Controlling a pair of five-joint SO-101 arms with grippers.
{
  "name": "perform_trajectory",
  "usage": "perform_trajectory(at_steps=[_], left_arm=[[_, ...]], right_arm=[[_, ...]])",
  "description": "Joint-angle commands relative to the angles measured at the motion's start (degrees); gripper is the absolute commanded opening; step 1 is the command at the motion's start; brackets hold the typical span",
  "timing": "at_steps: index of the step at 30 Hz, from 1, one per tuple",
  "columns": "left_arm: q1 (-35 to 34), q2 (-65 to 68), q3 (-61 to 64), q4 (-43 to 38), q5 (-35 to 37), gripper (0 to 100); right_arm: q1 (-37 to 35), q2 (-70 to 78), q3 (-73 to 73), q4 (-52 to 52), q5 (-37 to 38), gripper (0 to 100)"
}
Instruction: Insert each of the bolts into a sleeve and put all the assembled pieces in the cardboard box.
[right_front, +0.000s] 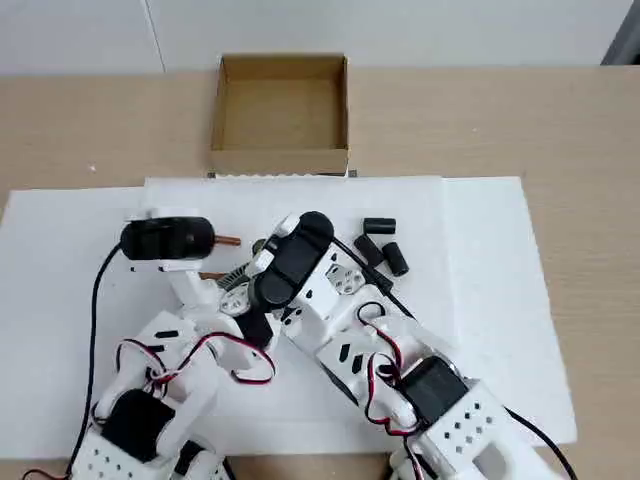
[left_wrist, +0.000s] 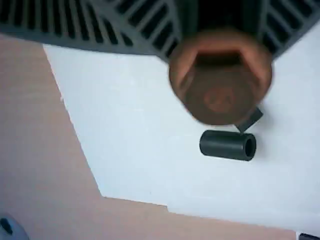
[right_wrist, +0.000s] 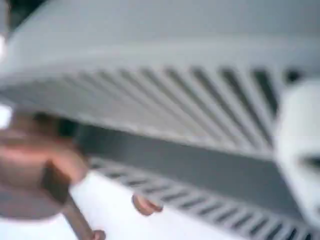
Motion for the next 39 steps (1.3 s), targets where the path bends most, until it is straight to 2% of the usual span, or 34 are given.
perform_trajectory(at_steps=[1,5,9,21,24,29,31,34,39], left_arm=[[0.62,-0.09,-0.04,0.62,-1.93,16],[0.62,-0.09,-1.63,0.62,-2.02,29],[0.26,-0.09,-4.35,0.7,-3.69,29],[-12.75,-0.09,-8.84,2.64,-12.31,29],[-14.77,-0.09,-8.92,6.33,-13.01,22],[-21.01,-0.09,-8.57,10.02,-16.7,0],[-23.03,-0.09,-6.46,9.76,-21.54,3],[-24.53,-0.09,-0.04,9.76,-26.46,1],[-24.79,-0.09,9.1,9.67,-27.43,1]], right_arm=[[0.75,-1.71,-1.14,-1.8,0.44,0.2],[1.01,-1.71,-1.14,-1.63,0.44,0.2],[1.01,-1.71,-1.14,-1.63,0.44,0.2],[1.1,-1.71,-0.97,-1.63,0.18,0.2],[3.03,-1.54,-0.97,-1.63,0.09,0.2],[12.18,0.22,-0.97,-1.63,-2.2,0.2],[16.13,2.86,-2.55,-1.98,-5.54,0.2],[20.18,10.15,-9.23,-2.07,-10.46,0.4],[22.02,27.21,-25.05,-1.89,-12.92,0.4]])
